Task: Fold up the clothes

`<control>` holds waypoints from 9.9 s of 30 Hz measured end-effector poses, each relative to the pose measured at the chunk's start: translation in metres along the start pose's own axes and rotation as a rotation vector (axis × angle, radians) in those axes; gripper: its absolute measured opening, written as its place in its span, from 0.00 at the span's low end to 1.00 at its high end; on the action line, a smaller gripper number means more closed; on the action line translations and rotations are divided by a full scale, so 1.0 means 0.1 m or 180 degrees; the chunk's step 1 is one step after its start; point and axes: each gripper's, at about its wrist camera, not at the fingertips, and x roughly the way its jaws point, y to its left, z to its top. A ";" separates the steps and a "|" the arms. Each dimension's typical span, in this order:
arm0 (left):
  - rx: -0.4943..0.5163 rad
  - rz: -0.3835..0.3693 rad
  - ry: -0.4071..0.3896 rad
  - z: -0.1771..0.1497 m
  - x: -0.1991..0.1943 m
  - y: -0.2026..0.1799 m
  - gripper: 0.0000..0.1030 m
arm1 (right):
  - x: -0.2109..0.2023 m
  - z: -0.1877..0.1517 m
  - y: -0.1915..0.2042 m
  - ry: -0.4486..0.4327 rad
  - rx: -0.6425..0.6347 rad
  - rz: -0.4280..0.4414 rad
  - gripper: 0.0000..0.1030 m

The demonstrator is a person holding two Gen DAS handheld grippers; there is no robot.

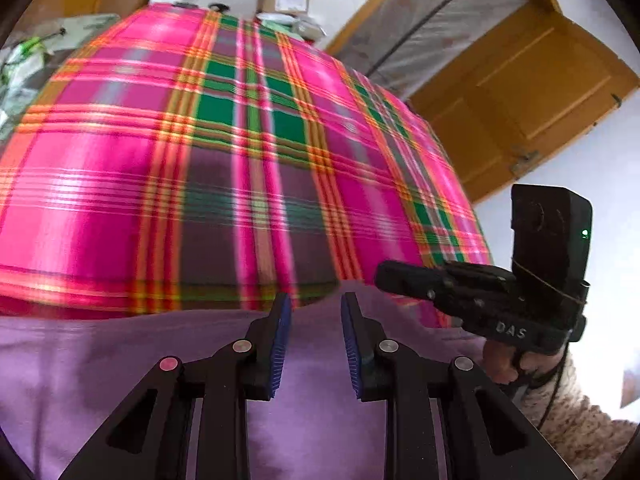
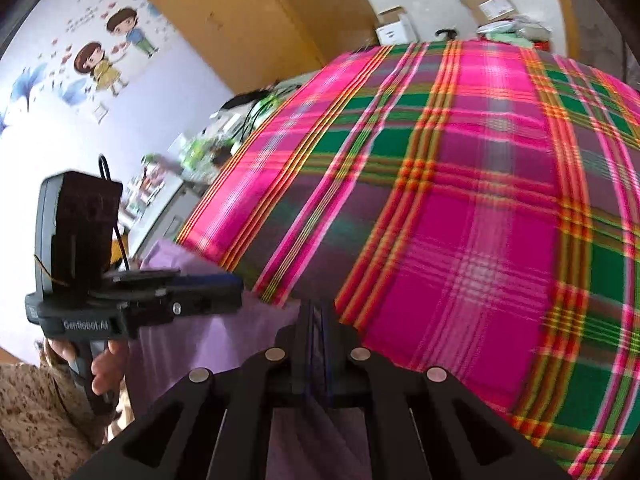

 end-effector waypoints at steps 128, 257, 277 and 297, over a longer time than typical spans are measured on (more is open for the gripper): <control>0.0170 -0.0105 -0.0076 -0.03 0.13 -0.14 0.13 | -1.51 -1.76 -0.50 -0.0499 0.0349 -0.2105 0.20; -0.1097 0.0848 -0.0969 -1.55 -1.87 1.61 0.34 | 1.13 -1.69 3.60 -0.0570 -0.2523 -0.1172 0.33; -0.0975 0.0783 -0.0725 -1.20 -1.78 1.69 0.35 | 1.32 -1.64 3.58 -0.0755 -0.2338 -0.1361 0.16; -0.1185 0.0365 -0.0392 -0.98 -1.64 1.68 0.45 | 1.00 -1.63 3.43 -0.1116 -0.2129 -0.1099 0.12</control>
